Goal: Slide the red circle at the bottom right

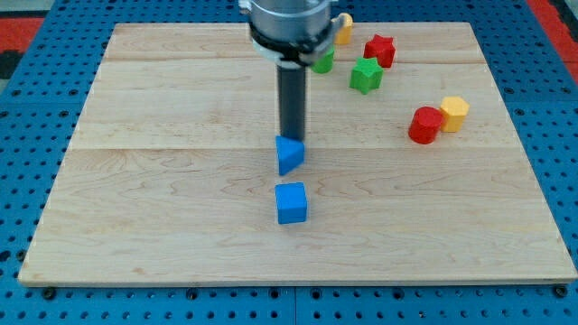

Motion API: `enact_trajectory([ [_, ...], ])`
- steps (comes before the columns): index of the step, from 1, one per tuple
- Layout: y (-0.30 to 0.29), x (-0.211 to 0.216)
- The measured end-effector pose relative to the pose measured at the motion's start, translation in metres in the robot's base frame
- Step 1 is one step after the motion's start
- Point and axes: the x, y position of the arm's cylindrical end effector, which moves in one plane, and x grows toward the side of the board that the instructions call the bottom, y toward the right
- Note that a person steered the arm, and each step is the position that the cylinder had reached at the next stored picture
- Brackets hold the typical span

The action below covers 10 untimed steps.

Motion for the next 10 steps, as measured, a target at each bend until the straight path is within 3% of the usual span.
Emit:
enact_trajectory([
  [1,-0.003,0.057],
  [2,-0.009,0.066],
  [4,0.047,0.041],
  [6,0.049,0.04],
  [8,0.063,-0.007],
  [10,0.063,-0.027],
])
